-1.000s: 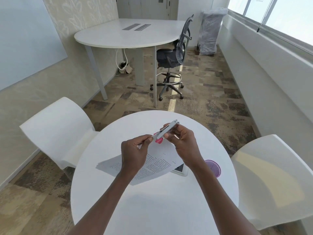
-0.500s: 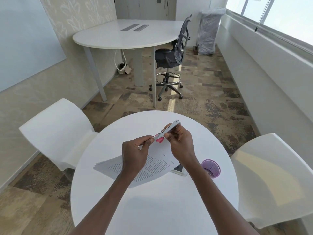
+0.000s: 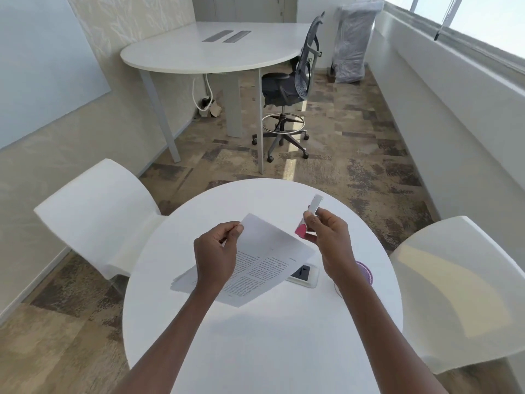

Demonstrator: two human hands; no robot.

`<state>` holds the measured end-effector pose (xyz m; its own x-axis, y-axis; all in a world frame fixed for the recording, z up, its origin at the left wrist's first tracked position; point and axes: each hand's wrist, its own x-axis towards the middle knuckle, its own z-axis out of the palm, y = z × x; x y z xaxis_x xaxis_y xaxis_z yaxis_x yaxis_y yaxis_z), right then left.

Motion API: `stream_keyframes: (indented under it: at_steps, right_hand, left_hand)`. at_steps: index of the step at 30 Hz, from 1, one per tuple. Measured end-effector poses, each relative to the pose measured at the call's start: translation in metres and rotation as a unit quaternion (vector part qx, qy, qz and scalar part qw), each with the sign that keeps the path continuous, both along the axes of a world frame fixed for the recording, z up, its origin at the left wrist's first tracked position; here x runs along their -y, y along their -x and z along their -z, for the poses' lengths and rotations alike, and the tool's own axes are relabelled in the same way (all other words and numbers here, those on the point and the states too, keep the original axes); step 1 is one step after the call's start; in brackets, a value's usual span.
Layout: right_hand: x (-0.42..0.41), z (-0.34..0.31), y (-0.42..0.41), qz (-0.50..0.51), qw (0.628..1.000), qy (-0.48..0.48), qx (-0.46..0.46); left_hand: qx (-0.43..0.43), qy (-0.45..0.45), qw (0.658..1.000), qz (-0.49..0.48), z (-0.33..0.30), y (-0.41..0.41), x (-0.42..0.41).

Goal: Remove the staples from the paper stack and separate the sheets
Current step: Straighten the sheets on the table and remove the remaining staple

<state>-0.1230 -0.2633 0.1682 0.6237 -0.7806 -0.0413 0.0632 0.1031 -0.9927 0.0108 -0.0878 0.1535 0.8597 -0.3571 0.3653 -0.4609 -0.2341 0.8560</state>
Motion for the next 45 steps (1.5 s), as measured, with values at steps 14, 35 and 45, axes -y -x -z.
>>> stream_keyframes:
  at_steps: [14, 35, 45]
  right_hand:
    - [-0.025, 0.201, 0.068, 0.051, 0.847, 0.131, -0.513]
    - [-0.046, 0.231, 0.078, 0.046, 0.896, 0.143, -0.417]
    - [-0.052, 0.176, 0.035, -0.180, 0.973, -0.017, -0.143]
  left_hand:
    - [-0.059, -0.002, 0.998, -0.029, 0.014, 0.004, -0.016]
    - [-0.146, 0.029, 0.989, 0.017, 0.025, 0.010, -0.029]
    - [-0.218, 0.054, 0.974, 0.035, 0.007, -0.002, -0.038]
